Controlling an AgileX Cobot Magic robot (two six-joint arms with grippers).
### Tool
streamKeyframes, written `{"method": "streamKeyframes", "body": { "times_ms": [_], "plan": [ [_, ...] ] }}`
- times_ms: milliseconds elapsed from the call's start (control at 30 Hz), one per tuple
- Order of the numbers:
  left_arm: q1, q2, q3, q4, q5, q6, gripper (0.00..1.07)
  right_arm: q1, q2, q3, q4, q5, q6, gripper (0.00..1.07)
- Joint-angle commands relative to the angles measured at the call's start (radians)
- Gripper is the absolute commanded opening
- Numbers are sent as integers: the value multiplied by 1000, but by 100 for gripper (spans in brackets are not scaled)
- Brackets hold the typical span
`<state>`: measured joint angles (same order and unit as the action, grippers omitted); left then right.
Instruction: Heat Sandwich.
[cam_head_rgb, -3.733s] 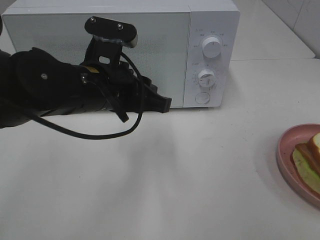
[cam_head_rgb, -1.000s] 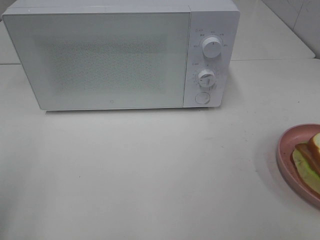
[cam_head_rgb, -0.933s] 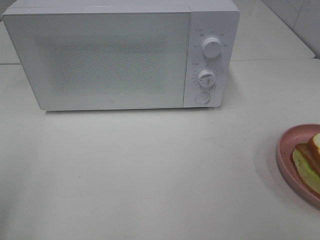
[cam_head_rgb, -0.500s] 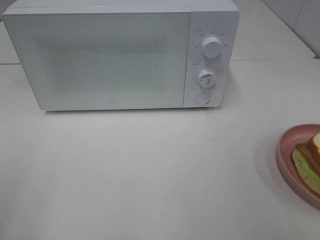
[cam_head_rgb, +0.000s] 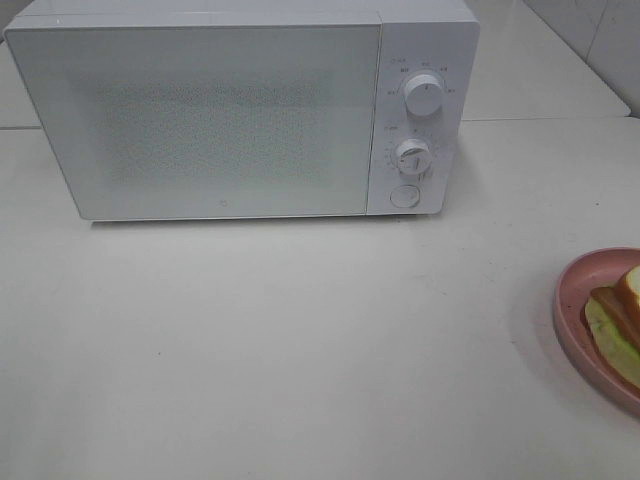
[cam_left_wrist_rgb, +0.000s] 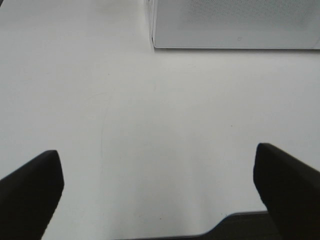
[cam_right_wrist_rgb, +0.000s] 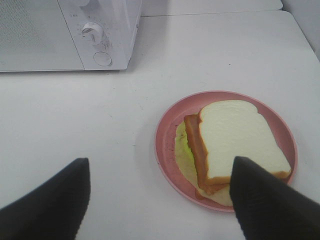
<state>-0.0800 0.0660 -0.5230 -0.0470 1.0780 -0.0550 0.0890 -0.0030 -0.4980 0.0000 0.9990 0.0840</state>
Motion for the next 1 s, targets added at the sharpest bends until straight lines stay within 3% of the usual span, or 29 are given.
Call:
{"method": "streamKeyframes", "body": {
  "times_ms": [33,200,1000],
  "plan": [
    [56,-46,5,-7,-10,-4,98,-7,-28,1,0,-6,-4,75],
    [118,-102,5,-7,-10,-5,98,-7,-28,1,0,-6,-4,75],
    [118,-97,6,-11,-10,-4,98,-7,-24,1,0,-6,-4,75]
  ]
}}
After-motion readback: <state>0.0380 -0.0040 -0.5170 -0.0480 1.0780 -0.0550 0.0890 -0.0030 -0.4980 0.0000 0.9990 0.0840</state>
